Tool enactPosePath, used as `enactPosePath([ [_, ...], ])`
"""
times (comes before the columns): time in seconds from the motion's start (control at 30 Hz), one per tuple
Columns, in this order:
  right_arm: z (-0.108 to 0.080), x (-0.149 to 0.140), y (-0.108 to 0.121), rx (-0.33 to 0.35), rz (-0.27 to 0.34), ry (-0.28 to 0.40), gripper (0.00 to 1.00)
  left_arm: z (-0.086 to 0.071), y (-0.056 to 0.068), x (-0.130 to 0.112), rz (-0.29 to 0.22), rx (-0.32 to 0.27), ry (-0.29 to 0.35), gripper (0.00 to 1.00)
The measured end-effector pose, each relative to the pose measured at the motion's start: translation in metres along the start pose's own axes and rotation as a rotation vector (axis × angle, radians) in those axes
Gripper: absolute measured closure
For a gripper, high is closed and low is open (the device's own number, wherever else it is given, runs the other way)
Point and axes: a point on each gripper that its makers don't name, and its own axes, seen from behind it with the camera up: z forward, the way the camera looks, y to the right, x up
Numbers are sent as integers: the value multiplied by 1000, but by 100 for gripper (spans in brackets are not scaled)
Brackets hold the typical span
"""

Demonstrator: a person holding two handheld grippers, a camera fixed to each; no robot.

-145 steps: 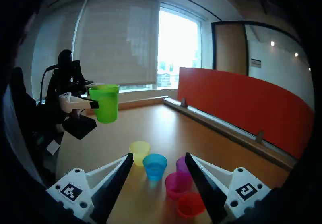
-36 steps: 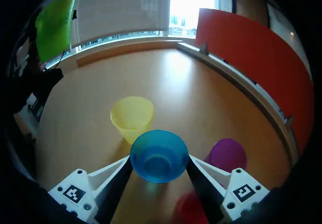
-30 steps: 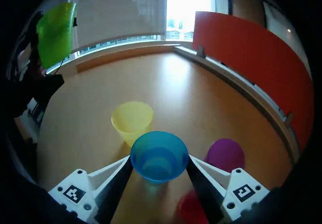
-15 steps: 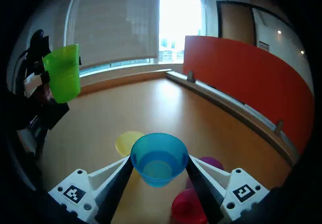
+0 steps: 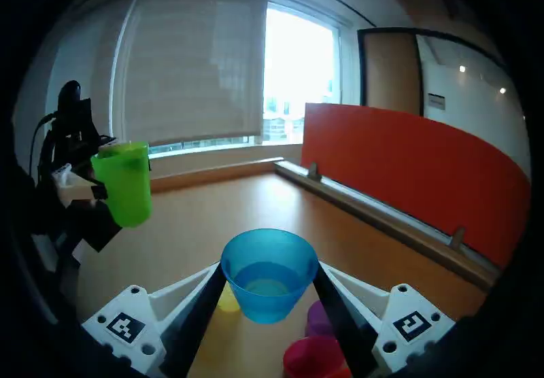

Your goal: Pour water

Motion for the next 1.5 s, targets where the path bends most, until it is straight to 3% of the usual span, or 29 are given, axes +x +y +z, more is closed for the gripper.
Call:
enactPosePath([
  [0.77,-21,68,3,-23,-4,229,9,4,5,-5,-5,-14,-27,16],
  [1.5,-36,97,1,-28,-30,297,9,6,14,-6,-9,-33,-38,16],
])
